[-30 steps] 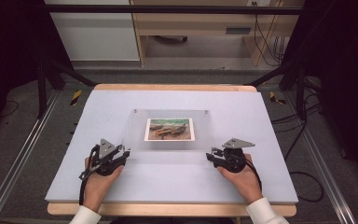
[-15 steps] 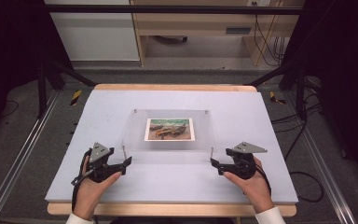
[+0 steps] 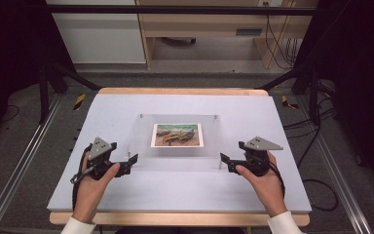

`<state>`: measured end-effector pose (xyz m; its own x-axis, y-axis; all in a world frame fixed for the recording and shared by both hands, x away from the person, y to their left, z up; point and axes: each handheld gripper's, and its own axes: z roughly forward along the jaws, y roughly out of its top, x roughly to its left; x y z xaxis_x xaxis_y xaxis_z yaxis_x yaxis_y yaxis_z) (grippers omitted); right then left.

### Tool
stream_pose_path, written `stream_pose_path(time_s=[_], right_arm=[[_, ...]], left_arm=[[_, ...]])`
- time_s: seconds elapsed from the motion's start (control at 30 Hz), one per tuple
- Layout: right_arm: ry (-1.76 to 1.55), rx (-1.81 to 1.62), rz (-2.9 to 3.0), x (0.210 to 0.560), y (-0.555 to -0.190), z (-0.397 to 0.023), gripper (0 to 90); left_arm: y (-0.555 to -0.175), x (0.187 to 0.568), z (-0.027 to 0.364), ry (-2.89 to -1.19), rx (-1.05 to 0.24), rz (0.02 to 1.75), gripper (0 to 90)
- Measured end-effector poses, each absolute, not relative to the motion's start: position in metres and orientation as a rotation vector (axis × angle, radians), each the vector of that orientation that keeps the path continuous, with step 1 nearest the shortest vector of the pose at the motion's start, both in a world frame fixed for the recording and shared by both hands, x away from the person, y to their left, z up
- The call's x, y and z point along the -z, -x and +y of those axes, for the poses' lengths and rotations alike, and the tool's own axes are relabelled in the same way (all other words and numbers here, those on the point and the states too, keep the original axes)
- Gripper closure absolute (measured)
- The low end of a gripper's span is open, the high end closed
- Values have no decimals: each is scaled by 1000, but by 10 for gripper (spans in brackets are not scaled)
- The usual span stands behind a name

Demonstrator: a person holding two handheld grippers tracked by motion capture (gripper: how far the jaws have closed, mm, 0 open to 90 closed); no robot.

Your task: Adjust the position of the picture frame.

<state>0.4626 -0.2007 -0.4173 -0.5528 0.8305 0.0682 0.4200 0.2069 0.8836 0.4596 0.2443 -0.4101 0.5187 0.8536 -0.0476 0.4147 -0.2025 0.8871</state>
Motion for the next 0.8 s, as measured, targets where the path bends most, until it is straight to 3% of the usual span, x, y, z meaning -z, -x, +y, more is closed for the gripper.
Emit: stream_pose_path(time_s=[0.2,0.4,0.57,0.8], right_arm=[[-1158,-1246,2113,398,-494,-187,281],[-1157,-1263,2121,410,-499,-180,442],[-1177,-1284,2104,414,-499,-180,463],[-1254,-1275,2151,423,-505,-177,382]], left_arm=[[-494,405,250,-1803,-560,1102,98],[-490,418,256,-1782,-566,1141,169],[-491,422,257,-1752,-549,1156,165],[-493,433,250,-1803,-519,1175,172]])
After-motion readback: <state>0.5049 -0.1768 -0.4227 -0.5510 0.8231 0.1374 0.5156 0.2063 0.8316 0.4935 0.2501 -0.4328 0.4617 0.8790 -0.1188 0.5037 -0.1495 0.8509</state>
